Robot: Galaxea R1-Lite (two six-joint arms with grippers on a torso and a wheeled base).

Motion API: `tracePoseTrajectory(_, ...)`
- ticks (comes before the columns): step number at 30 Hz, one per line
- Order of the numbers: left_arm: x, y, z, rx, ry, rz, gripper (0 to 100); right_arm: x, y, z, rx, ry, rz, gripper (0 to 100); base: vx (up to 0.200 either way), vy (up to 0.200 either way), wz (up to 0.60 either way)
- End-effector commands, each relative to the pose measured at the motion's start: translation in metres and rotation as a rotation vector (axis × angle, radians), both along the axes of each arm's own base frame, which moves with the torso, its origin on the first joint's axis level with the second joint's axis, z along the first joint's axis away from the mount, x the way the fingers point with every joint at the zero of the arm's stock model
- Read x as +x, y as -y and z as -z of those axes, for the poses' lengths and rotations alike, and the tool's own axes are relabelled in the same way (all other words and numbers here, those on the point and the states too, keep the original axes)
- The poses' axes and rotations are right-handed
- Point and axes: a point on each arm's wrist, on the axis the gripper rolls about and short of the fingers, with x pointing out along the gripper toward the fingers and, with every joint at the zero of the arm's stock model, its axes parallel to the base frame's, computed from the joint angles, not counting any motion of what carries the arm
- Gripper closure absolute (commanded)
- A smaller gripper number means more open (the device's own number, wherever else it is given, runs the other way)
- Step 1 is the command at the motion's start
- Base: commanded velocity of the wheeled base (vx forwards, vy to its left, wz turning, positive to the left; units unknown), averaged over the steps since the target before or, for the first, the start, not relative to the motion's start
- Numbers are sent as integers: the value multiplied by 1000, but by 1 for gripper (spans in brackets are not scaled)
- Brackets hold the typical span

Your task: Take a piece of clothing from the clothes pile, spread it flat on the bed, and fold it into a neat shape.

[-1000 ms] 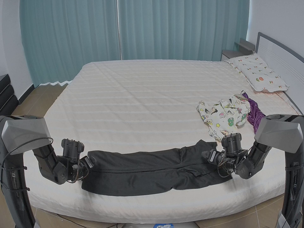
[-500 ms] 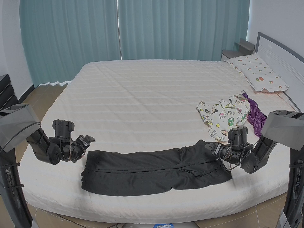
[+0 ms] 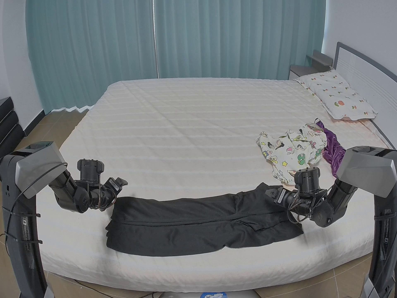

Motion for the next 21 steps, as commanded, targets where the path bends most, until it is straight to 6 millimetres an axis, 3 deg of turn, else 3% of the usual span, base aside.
tracePoseTrajectory(1,-1,2,9,11,-17,7,0,0,0,1,-1,-1,-1,0,0,0,0)
tracePoseTrajectory(11,0,8,26,110,-48,2,0,0,0,2,-1,-2,1,0,0,0,0)
tracePoseTrajectory(12,0,9,26,113,-48,0,100,0,0,2,-1,-2,1,0,0,0,0)
tracePoseTrajectory(21,2,7,24,115,-41,-61,100,0,2,4,4,-11,9,0,0,0,0)
